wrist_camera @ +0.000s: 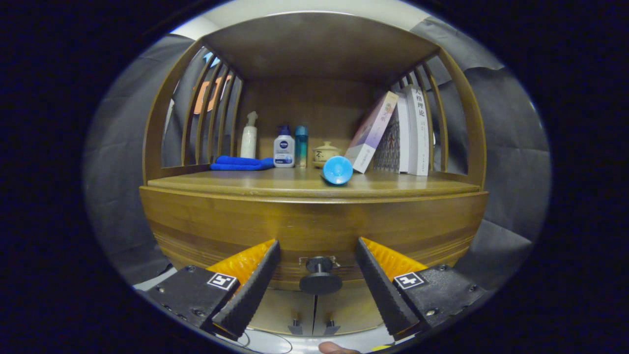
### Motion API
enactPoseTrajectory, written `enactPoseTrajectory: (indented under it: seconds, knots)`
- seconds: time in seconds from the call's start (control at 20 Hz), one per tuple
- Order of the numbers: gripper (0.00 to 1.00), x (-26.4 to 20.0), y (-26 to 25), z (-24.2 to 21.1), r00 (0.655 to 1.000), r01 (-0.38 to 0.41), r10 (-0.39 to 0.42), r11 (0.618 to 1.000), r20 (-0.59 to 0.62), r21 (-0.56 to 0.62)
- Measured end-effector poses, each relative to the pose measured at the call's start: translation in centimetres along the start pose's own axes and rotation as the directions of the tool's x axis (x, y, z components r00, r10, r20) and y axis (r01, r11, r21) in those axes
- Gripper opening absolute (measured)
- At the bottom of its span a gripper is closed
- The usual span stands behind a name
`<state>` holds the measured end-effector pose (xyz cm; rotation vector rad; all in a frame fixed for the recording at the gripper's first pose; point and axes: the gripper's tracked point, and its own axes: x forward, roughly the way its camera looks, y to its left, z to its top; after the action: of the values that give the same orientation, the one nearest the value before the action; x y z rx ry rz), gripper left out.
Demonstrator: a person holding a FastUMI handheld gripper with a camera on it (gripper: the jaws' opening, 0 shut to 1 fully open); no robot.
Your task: Pull open the drawer, take out the items inside it, and place them on the countertop above the cabinet.
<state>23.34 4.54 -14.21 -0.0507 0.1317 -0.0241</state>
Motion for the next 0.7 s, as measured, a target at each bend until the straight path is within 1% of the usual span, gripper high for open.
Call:
enactPoseTrajectory:
  seconds: [0.15, 0.25, 0.3, 0.4, 0.55, 0.7]
  knots:
    - [1.00, 0.0, -0.1, 0.1, 1.000, -0.004, 0.004, 1.000, 0.006, -0.005]
    - [1.00, -0.1, -0.2, 0.0, 1.000, -0.004, 0.004, 1.000, -0.013, -0.011]
    - [1.00, -0.3, -0.6, 0.0, 1.000, 0.006, -0.006, 1.000, -0.022, -0.014]
    - [1.00, -1.4, -1.6, 1.4, 1.000, 0.029, -0.029, 0.999, 0.005, -0.029]
    - [1.00, -4.8, -2.1, 2.8, 0.999, 0.018, -0.017, 0.999, 0.038, -0.032]
    - [1.00, -10.0, -2.7, 4.0, 0.998, 0.008, -0.007, 1.000, 0.061, -0.006]
